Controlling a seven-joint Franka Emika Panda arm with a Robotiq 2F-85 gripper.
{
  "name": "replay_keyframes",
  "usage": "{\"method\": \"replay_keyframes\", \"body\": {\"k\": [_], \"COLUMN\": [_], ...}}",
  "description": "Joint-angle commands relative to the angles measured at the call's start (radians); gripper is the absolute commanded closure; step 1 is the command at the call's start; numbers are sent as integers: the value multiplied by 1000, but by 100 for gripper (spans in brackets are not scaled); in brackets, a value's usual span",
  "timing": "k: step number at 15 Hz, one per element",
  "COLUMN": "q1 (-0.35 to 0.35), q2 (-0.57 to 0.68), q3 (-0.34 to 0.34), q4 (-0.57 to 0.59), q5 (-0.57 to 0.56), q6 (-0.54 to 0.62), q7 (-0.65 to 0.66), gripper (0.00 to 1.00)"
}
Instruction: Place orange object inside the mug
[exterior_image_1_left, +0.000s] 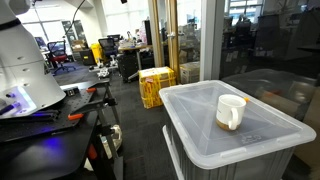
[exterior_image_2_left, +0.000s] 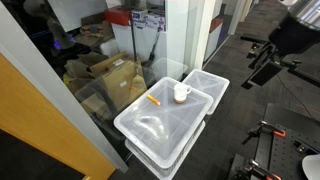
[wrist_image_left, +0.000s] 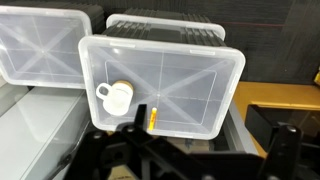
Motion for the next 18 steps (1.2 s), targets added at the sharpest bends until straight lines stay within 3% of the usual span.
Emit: {"method": "replay_keyframes", "body": {"k": [1, 13, 18], "q1": [-39, -141, -228], "q2": [78, 298, 385], "q3": [20, 32, 52], "q4": [2, 1, 6], "q5": [-42, -184, -226], "q6": [132, 501, 612], "q7": [18, 19, 55], "gripper": [0, 0, 0]}}
